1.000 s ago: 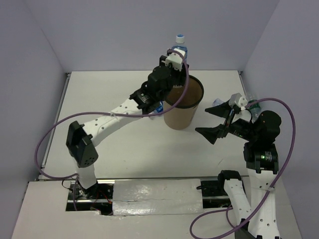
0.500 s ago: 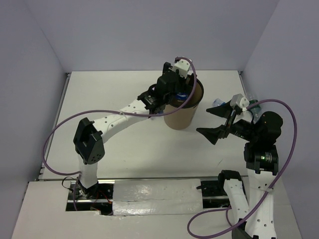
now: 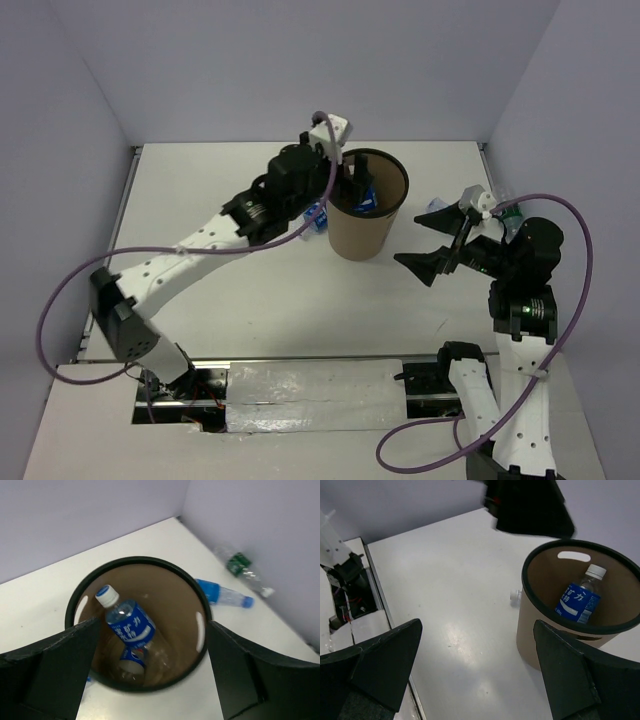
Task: Put the plastic bottles in the bin
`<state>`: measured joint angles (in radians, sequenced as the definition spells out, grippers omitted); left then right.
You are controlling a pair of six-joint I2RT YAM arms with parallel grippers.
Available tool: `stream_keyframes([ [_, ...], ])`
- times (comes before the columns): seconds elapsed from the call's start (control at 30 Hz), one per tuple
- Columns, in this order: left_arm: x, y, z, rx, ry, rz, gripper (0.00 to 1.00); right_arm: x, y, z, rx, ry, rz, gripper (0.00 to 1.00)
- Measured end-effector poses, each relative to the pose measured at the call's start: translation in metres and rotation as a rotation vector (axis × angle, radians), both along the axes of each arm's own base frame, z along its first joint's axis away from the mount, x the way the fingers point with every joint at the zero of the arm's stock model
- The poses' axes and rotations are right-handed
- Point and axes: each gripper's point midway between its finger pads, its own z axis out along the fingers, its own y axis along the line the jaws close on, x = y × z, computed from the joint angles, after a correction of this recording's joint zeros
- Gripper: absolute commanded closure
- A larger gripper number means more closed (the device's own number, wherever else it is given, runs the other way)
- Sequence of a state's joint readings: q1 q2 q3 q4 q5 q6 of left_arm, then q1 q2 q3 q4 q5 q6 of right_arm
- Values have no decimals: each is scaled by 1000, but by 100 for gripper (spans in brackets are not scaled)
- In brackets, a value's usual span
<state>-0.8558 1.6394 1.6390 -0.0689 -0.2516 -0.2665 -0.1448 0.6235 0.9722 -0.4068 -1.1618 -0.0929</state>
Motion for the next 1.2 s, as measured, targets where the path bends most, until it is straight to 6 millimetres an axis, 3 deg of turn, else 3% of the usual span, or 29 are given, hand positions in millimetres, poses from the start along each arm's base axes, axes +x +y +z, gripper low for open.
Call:
stream_keyframes([
  [0.13,-53,30,30,-75,-12,-105,0,12,-6,-11,-33,8,-31,0],
  [0.23,-90,56,37,-108,-27,-166,1,28,-15,-24,-84,9,-83,0],
  [0.33,-119,84,24,-108,-25,-187,1,51,-31,-42,-158,18,-158,0],
  [0.43,-135,106,-3,-73,-6,-177,1,75,-52,-65,-248,44,-243,0],
  [0.6,-148,130,-62,35,90,-144,1,116,-108,-121,-440,141,-459,0],
  [0.7,-153,137,-79,86,127,-139,1,128,-143,-151,-553,207,-595,0],
  [0.9,-165,153,-81,79,100,-141,1,158,-215,-183,-725,290,-877,0],
  [1.07,-166,153,-81,76,95,-143,1,181,-278,-236,-821,475,-1037,1],
  [1.2,-165,151,-89,94,114,-144,1,203,-316,-258,-841,557,-1133,1],
])
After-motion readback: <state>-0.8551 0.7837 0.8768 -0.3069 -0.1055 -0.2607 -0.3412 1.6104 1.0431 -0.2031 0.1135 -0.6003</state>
